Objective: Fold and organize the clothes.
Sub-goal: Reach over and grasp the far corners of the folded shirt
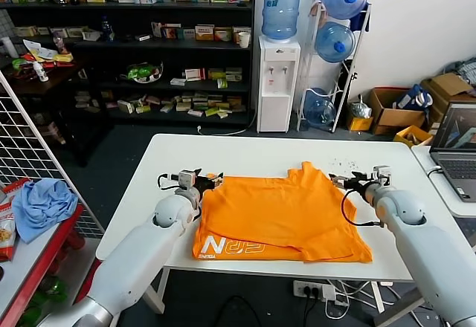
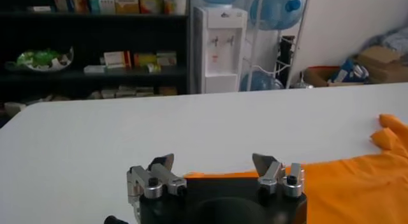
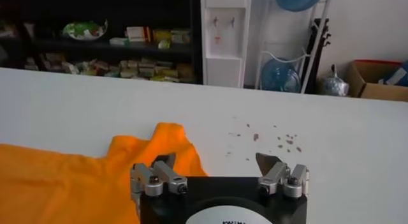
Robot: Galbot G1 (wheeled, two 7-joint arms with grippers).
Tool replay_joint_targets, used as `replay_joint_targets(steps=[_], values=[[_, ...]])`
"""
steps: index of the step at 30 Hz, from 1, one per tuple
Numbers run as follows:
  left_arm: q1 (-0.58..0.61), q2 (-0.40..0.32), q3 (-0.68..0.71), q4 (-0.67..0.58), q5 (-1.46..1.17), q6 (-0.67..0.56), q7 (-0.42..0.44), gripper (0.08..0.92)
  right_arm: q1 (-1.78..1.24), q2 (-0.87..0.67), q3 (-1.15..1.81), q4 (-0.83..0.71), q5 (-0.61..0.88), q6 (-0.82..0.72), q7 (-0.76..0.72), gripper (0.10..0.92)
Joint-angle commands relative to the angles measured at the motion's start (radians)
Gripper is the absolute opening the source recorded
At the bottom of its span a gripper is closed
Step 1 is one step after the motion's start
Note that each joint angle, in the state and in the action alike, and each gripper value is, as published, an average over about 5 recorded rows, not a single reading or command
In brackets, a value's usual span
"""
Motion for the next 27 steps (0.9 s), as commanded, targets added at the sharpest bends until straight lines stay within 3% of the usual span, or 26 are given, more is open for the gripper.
replay_joint_targets(steps=[1, 15, 18, 27], values=[[-0.112, -0.085, 0.029, 0.218, -0.018, 0.023, 0.002, 0.823, 0.170, 0.135, -0.062, -0.277, -0.071, 0.014, -0.079, 0.823], [-0.087, -0.094, 0.008, 0.245, -0.015, 0.039, 0.001, 0.823, 0.178, 0.184, -0.053, -0.376, -0.171, 0.062, -0.153, 0.796], [-0.079, -0.090, 0.010, 0.225, -0.017, 0.038, 0.003, 0.796, 0.172, 0.186, -0.058, -0.377, -0.179, 0.062, -0.156, 0.722], [-0.040, -0.063, 0.017, 0.154, -0.036, 0.034, 0.012, 0.551, 0.168, 0.191, -0.045, -0.380, -0.222, 0.124, -0.172, 0.480]])
